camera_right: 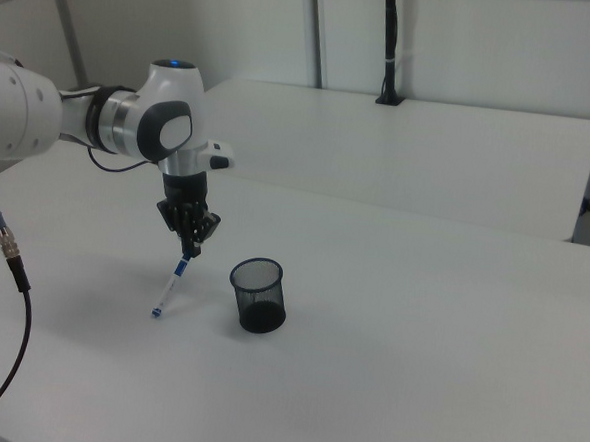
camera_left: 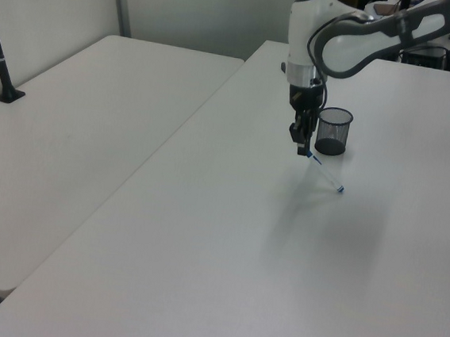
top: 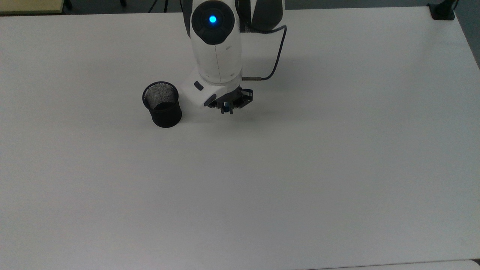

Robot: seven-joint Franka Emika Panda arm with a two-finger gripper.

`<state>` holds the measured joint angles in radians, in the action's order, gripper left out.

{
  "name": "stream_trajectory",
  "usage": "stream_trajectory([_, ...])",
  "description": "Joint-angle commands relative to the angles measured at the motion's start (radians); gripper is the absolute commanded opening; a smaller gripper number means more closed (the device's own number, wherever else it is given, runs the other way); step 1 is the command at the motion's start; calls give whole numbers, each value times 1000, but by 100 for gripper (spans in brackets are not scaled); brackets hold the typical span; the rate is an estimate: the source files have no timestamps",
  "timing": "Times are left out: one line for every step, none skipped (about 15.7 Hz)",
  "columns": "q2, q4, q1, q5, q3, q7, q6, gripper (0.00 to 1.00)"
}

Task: Remove the marker
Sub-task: 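Carry the marker beside the cup and lower it to the table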

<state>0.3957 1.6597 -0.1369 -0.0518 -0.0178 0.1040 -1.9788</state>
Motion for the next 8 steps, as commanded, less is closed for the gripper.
stream_trajectory([34,8,-32,-8,-8,34,-77,1])
stream_trajectory([41,15,-36,-5,-8,42,-100,5])
stream_trajectory([41,18,-38,0,-8,51,-104,38])
stream_trajectory([40,17,-36,1,-8,51,-104,64])
stream_trajectory([38,17,-38,1,-8,52,-101,95])
stream_trajectory([37,15,-39,3,-8,54,-100,100])
stream_trajectory([32,14,-41,3,-8,54,-97,100])
stream_trajectory([26,14,-40,3,-10,54,-92,100])
